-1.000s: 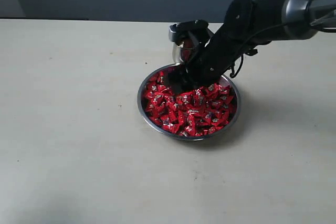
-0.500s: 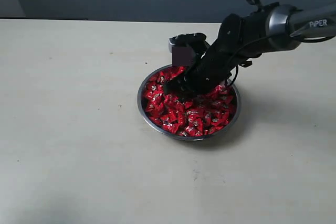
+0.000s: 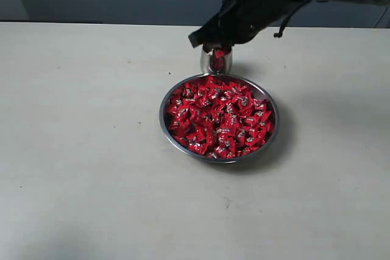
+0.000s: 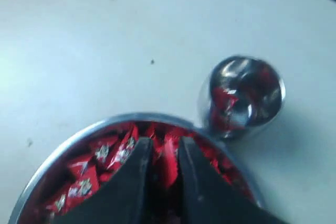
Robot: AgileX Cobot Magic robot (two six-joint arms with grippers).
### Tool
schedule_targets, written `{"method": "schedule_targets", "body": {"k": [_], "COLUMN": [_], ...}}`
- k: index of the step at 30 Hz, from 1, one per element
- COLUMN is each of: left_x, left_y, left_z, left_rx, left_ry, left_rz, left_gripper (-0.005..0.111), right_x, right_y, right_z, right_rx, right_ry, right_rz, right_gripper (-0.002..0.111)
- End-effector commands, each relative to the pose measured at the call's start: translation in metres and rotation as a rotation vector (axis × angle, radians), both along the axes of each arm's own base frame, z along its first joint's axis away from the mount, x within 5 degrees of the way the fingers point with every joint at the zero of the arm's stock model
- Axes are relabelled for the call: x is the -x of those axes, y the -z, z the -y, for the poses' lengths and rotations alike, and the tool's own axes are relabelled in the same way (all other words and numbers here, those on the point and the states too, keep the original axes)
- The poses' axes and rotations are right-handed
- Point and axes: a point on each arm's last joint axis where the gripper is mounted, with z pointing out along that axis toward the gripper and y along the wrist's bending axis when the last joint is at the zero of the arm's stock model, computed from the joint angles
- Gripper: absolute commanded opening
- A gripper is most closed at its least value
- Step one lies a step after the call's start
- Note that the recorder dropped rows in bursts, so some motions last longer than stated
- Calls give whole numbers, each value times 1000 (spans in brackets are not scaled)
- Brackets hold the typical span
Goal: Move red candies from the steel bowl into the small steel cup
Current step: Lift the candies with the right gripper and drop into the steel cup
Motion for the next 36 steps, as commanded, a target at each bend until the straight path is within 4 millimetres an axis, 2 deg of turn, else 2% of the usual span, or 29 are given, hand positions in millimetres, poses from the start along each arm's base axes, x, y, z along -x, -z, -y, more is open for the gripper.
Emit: {"method": "schedule_targets", "body": {"k": [1, 7, 12, 13, 16, 19, 21, 25, 29, 36], "left_x": [0, 0, 0, 0, 0, 0, 0, 0, 0, 0], "left_y": [1, 1, 1, 1, 1, 1, 1, 1, 1, 1], "left_z": [0, 0, 0, 0, 0, 0, 0, 0, 0, 0], "left_rx": [7, 7, 7, 7, 7, 7, 7, 7, 7, 7], "left_ry": [1, 1, 1, 1, 1, 1, 1, 1, 1, 1], "left_rz": [5, 5, 5, 5, 5, 5, 5, 5, 5, 5], "left_gripper": [0, 0, 0, 0, 0, 0, 0, 0, 0, 0], "right_x": [-36, -78, -98, -100, -104, -104, -103, -97, -81, -51], "right_y": [-2, 27, 52, 56, 64, 62, 54, 30, 11, 1], "right_z": [5, 4, -5, -7, -9, -9, -9, -5, 2, 24], "right_rx": [-27, -21, -38, -35, -28, -28, -28, -39, 1, 179], "right_ry": [58, 97, 106, 104, 99, 96, 88, 91, 82, 97], "right_rz": [20, -15, -45, -54, -69, -71, -72, -106, -205, -359], "right_gripper": [0, 0, 1, 3, 19, 47, 54, 50, 45, 40]}}
